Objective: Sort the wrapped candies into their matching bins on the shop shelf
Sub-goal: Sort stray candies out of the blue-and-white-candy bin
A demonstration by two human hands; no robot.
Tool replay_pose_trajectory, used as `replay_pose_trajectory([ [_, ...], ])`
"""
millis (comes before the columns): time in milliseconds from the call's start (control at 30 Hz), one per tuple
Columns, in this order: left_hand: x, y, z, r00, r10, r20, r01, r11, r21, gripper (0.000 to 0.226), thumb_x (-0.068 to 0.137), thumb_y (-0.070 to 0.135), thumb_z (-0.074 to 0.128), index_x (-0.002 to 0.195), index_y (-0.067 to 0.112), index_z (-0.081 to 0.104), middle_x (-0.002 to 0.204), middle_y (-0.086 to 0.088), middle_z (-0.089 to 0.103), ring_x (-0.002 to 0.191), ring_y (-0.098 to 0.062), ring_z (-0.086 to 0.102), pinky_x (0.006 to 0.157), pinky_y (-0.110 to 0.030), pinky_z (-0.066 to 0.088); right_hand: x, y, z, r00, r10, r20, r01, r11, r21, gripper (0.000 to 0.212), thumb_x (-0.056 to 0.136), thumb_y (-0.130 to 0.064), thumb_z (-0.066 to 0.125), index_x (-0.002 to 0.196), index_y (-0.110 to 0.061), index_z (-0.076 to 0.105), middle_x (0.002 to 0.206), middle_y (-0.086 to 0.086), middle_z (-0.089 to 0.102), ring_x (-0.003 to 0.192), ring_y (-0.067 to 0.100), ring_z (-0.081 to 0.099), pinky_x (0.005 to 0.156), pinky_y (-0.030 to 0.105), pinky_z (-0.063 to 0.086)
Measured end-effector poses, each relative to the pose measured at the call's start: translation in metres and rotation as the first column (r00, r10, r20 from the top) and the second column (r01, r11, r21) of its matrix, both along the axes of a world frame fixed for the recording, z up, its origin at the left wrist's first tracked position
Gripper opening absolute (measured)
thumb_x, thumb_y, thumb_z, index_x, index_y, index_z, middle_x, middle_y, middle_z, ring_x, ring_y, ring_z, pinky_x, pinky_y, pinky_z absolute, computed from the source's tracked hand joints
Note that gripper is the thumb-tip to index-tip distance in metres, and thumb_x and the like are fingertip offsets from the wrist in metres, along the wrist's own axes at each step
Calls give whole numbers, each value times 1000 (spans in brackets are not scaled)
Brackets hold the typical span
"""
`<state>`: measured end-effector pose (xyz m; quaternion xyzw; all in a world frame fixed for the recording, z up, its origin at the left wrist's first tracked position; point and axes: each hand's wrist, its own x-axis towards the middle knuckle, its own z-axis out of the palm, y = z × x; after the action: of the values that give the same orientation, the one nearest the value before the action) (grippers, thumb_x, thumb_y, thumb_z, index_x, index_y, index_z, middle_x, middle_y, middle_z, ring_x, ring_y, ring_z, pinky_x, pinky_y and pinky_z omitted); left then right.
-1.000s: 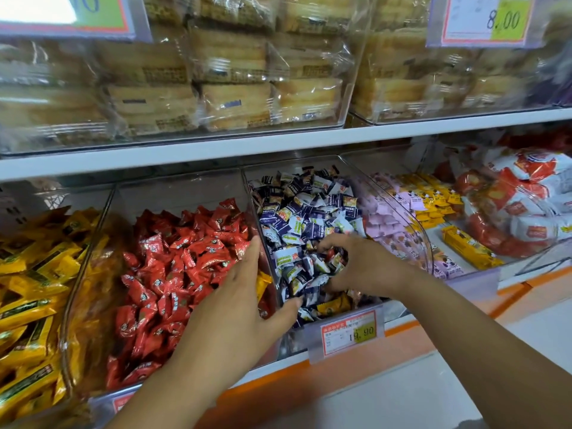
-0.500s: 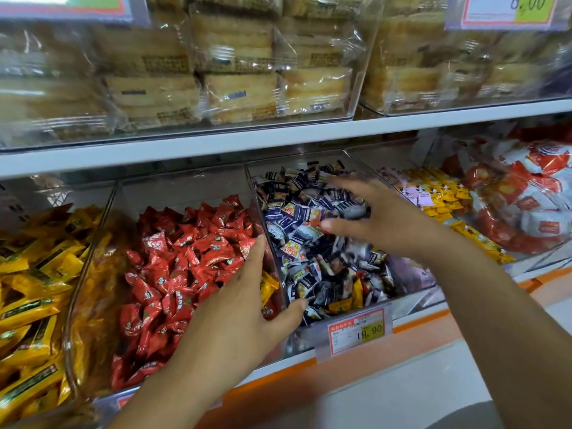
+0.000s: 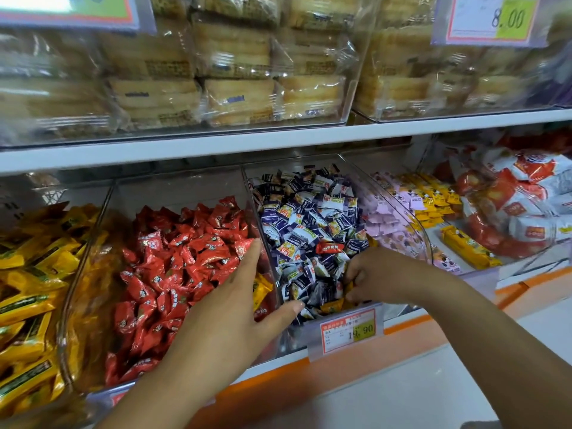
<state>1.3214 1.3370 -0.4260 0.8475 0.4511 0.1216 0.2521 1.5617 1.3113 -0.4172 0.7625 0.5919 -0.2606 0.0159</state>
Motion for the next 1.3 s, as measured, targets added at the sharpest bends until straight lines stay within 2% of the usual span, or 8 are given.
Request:
replay_pose_trajectory([
  [167,0,-4,8,996,16,90,-14,999,-30,90,70,75,32,144,54,-15,62,7,43,56,-2,49,49,-19,32,7,-2,3,998,-31,-61,34,998,48,8,88,-19,68,88,-26,72,78,-19,61,73,0,59,55,10,40],
  [300,-2,0,3,979,-4,203,5,1000,-5,76,78,70,32,145,58,-2,89,10,55,58,-1,48,51,-19,31,9,-11,13,988,-58,-141,84,978,189,13,88,-22,68,80,-31,69,85,-18,65,77,5,63,62,14,49],
  [467,-4,4,-5,918,-67,392,49,997,56,47,87,58,30,135,60,28,64,15,49,50,-6,43,49,-22,29,2,-25,36,965,-85,-248,194,868,457,12,88,-23,68,80,-31,68,84,-16,68,77,-4,62,60,3,43],
  [600,-2,0,6,882,-101,461,34,988,150,26,97,36,40,115,51,52,84,21,52,60,-7,50,49,-17,35,-23,-30,48,863,11,-505,286,814,506,7,85,-21,71,83,-27,68,79,1,74,79,25,69,76,36,54],
  [800,1,-3,9,943,-120,311,54,976,213,64,71,82,46,130,71,23,102,31,52,89,7,54,67,-18,41,-59,-27,42,743,202,-638,178,860,479,12,83,-18,73,91,-25,69,86,0,73,81,15,70,76,27,56],
  [1000,-12,-1,12,897,-45,439,-24,989,149,37,87,52,44,123,59,43,68,22,54,58,-2,50,51,-21,31,-18,-18,30,996,58,-62,-48,988,147,9,91,-30,65,93,-27,73,90,-16,69,86,1,64,77,19,51],
  [1133,-14,2,13,876,25,481,-58,997,54,22,93,37,46,107,54,46,68,1,63,46,-14,46,44,-30,34,-18,-8,12,998,66,-22,-66,998,4,16,89,-29,67,93,-15,76,89,-7,71,90,14,67,84,30,54],
  [1300,-10,5,11,842,70,535,-42,997,-65,22,95,14,49,103,35,50,87,13,69,62,2,63,51,-11,39,-15,-7,12,999,41,-25,-40,999,21,19,89,-29,67,81,-13,74,89,1,73,86,20,68,83,36,56],
])
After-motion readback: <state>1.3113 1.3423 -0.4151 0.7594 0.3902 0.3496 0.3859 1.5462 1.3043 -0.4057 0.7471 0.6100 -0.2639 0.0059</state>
